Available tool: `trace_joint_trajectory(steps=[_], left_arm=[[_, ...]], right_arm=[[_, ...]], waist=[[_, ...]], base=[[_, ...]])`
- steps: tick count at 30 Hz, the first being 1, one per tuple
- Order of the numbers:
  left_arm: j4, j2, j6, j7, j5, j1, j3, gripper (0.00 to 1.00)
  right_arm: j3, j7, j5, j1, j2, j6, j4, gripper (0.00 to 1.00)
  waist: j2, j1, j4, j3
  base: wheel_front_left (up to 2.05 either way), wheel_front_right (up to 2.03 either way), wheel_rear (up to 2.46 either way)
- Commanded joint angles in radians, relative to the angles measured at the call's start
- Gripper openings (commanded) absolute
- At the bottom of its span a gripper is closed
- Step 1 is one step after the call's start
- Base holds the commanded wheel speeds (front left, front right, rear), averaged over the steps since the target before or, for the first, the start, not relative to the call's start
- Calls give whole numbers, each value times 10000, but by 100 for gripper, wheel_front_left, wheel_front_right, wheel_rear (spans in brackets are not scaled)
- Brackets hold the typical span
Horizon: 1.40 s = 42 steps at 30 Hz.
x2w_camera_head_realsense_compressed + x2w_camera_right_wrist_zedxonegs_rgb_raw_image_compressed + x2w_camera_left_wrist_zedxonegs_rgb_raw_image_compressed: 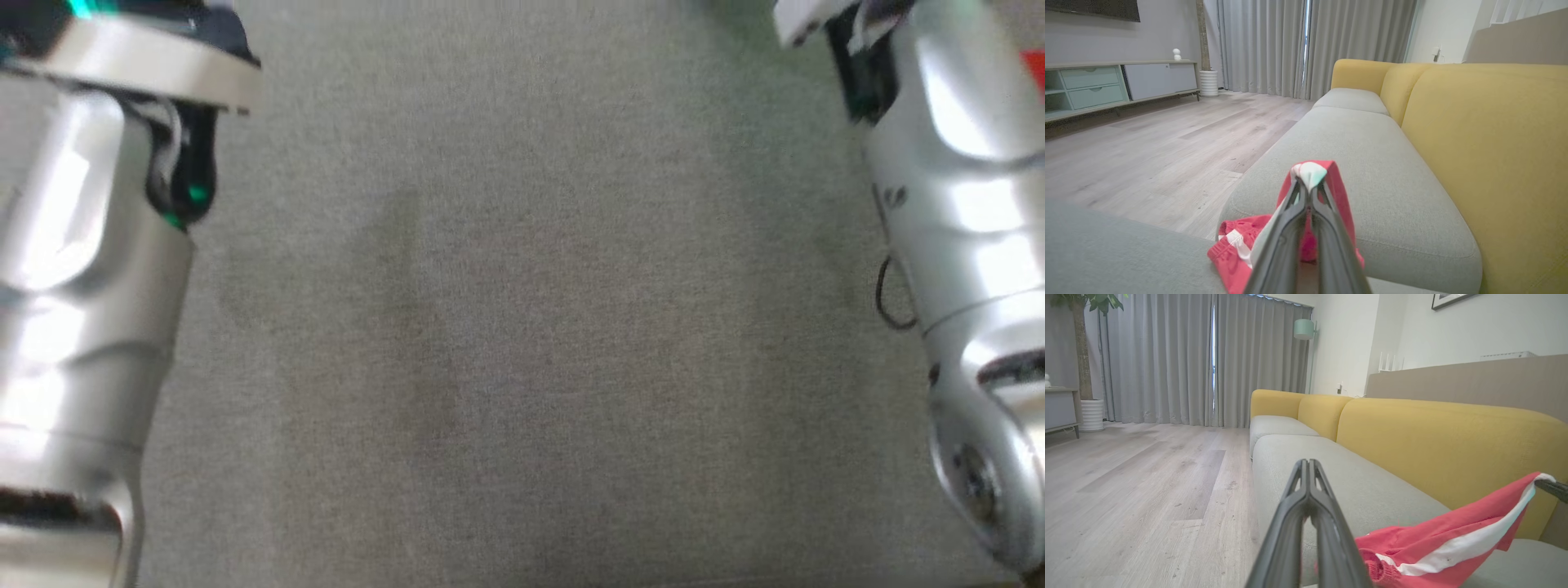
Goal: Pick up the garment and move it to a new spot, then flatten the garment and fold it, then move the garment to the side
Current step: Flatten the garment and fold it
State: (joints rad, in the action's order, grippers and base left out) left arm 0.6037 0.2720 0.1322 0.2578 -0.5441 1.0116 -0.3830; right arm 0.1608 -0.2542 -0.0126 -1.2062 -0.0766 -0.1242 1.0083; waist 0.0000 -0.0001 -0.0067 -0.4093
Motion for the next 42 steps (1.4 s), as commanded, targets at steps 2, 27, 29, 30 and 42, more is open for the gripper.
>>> trace_joint_trajectory(steps=[2,27,29,30,42], left_arm=[[-530,378,-17,38,-163,-322,343,0],[-3547,-294,-16,39,511,-4977,1226,100],[-3677,-328,-16,39,568,-5148,1266,100],[-3722,-339,-16,39,589,-5229,1295,100],[-4145,-505,-27,39,970,-6294,1406,100]], right_arm=[[376,-73,-403,355,196,-65,-436,0],[145,2389,-1902,7850,-473,-65,-6271,0],[-144,2663,-1662,8607,-416,-65,-6875,0],[-276,2772,-1576,8934,-369,-65,-7139,0],[-1168,2473,-1039,10780,173,-65,-8650,100]], waist=[[0,1,-33,699],[0,1,-968,3452],[0,1,-983,3479],[0,1,-988,3486],[0,1,-889,3442]], base=[[0,0,0],[0,0,0],[0,0,0],[0,0,0],[0,0,0]])
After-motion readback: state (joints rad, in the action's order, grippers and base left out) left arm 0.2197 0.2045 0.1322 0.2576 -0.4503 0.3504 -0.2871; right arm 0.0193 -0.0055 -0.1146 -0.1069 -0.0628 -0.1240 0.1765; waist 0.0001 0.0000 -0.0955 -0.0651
